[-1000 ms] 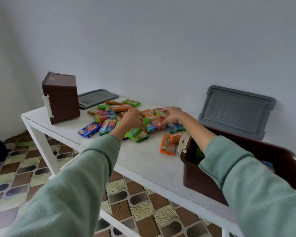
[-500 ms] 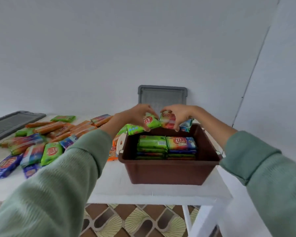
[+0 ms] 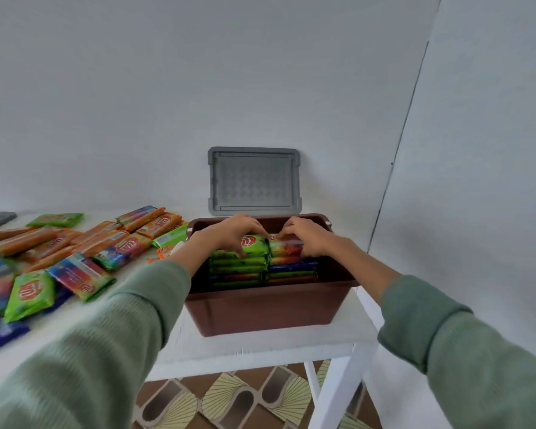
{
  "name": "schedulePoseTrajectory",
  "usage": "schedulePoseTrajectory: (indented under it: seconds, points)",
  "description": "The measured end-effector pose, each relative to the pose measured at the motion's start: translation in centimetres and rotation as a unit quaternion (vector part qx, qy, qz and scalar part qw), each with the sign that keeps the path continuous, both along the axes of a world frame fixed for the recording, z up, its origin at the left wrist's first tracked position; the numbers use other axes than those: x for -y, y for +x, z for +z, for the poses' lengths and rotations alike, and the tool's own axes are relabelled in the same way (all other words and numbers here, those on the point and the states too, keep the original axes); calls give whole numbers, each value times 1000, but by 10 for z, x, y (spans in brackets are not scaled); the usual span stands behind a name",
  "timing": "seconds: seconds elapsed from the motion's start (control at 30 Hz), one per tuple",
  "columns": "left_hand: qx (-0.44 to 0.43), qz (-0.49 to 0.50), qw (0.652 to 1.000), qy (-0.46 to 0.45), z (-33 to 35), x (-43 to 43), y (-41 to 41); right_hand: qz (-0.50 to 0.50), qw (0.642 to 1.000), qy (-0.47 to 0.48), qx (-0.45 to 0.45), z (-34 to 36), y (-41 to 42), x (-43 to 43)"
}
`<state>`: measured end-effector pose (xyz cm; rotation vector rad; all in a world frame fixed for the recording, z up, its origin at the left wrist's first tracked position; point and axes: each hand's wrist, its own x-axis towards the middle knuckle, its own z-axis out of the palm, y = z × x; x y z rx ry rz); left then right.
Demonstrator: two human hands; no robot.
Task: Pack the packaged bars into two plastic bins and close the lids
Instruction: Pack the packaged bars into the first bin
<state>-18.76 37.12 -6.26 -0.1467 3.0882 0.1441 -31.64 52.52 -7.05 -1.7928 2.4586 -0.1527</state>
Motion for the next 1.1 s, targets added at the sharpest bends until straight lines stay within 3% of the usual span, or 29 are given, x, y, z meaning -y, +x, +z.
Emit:
schedulePoseTrajectory:
  seconds: [0.13, 0.33, 0.43, 0.53, 0.63, 0.8, 1.0, 1.1]
  points:
    - [6, 18, 999, 50, -2, 5, 0, 14, 1000, 14, 4, 2, -7, 2]
    - [-11, 37, 993, 116, -4, 5, 4, 7, 997, -44, 56, 1, -7, 3]
    - [-87, 61, 983, 151, 2, 5, 16, 6, 991, -110, 75, 5, -2, 12]
    - [-223, 113, 955, 160, 13, 20, 40, 17, 983, -169, 68, 17, 14, 38]
    - [-285, 166, 935, 130, 25, 43, 75, 57, 976, -192, 80, 31, 41, 74]
    - [-293, 295, 907, 74, 37, 85, 149, 115, 970, -189, 100, 42, 101, 142]
    - [-278, 473, 834, 56, 25, 129, 231, 169, 965, -158, 123, 33, 173, 216]
    - [-263, 517, 812, 59, 13, 140, 258, 193, 965, -120, 129, 17, 203, 247]
